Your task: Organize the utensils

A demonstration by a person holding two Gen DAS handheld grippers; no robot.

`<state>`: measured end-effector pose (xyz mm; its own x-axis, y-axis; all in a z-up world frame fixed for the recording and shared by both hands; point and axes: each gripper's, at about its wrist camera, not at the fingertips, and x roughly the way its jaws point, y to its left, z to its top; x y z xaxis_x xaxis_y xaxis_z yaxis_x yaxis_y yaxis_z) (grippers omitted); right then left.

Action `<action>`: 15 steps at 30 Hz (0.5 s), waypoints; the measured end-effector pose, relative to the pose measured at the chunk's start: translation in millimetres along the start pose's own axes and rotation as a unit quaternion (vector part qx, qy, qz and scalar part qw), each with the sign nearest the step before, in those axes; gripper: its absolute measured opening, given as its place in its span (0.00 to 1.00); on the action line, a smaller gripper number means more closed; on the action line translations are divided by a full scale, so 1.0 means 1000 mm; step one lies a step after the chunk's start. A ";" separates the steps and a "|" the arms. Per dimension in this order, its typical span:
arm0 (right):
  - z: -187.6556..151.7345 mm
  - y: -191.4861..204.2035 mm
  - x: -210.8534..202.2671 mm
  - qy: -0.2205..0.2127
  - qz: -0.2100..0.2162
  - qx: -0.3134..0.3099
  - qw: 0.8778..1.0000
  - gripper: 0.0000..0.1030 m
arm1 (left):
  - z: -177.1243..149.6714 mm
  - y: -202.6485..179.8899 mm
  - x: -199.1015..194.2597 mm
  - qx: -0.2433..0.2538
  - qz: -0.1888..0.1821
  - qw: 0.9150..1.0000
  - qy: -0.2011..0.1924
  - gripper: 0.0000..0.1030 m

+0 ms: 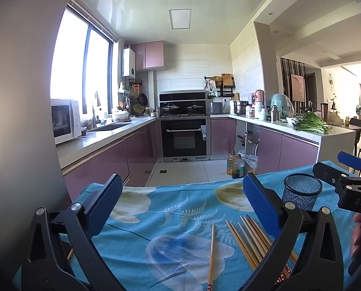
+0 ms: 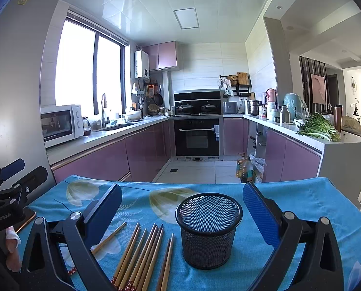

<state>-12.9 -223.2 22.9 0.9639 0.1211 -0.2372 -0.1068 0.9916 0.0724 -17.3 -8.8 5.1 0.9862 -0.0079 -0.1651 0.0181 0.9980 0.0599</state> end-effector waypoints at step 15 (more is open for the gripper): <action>-0.001 0.000 0.000 -0.002 0.000 0.000 1.000 0.94 | 0.001 -0.003 -0.001 0.000 -0.002 1.000 -0.003 0.95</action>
<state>-13.2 -223.3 22.3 0.9649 0.1208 -0.2332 -0.1068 0.9917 0.0719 -18.0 -11.4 6.5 0.9871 -0.0115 -0.1597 0.0214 0.9980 0.0601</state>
